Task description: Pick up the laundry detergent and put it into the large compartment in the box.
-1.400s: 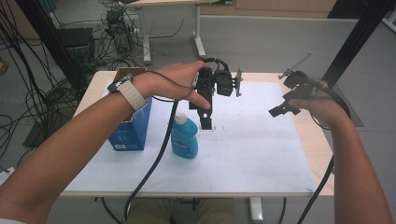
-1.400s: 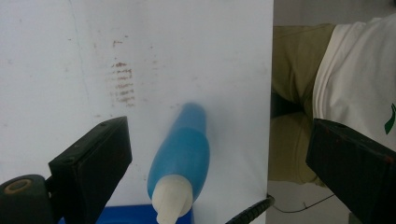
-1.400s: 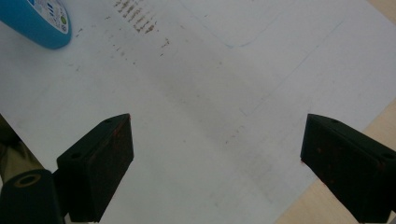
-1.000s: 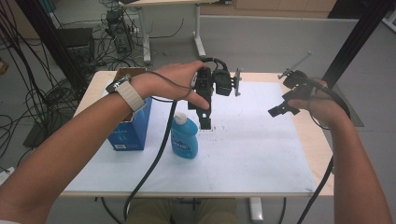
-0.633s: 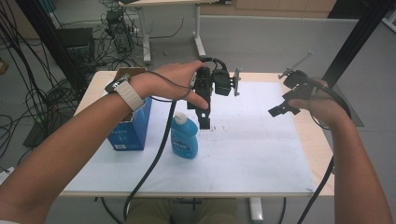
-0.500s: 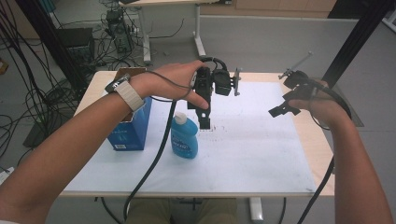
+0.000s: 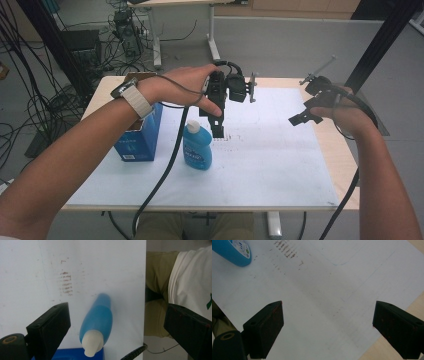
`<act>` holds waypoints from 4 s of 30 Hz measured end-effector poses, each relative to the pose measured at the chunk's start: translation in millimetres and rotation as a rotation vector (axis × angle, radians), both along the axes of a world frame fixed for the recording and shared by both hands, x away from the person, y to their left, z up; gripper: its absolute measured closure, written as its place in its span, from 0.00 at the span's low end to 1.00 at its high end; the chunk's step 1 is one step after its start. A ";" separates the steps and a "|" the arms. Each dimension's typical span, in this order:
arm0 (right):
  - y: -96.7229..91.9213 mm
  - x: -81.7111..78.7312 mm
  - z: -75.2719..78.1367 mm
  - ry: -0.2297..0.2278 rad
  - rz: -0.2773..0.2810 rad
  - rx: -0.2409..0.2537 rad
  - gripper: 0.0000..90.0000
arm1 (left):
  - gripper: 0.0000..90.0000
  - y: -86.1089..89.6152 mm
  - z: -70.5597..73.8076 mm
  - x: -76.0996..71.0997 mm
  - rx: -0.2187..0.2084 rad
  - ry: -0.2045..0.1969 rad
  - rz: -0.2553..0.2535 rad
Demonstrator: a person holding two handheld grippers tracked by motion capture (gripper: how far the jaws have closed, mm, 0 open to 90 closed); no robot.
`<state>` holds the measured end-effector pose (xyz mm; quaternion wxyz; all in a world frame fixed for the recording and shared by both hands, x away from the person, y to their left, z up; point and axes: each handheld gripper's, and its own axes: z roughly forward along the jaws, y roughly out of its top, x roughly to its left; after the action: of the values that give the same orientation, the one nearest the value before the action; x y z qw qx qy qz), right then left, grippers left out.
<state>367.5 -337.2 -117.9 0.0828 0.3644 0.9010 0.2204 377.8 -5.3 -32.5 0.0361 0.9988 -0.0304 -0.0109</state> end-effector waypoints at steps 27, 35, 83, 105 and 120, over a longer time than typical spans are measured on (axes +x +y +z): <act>2.7 3.1 -1.4 0.005 0.005 0.007 0.11 | 0.08 21.9 1.9 12.0 0.004 0.006 -0.113; 3.4 3.1 -1.6 0.010 0.002 0.005 0.11 | 0.08 27.5 -5.9 8.6 0.015 -0.024 -0.184; 8.7 -8.7 3.3 0.015 -0.023 0.000 0.11 | 0.08 38.8 -37.2 33.3 0.054 0.001 -0.310; 9.5 -6.3 1.1 0.022 -0.018 0.004 0.11 | 0.08 43.8 -39.7 33.5 0.053 -0.005 -0.303; 8.0 -9.5 3.5 0.019 -0.028 0.002 0.11 | 0.08 43.9 -38.6 32.0 0.051 -0.010 -0.310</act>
<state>358.0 -329.2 -114.4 0.0767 0.3793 0.8963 0.2167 409.8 38.7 -71.1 0.0083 0.9828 -0.1842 -0.0119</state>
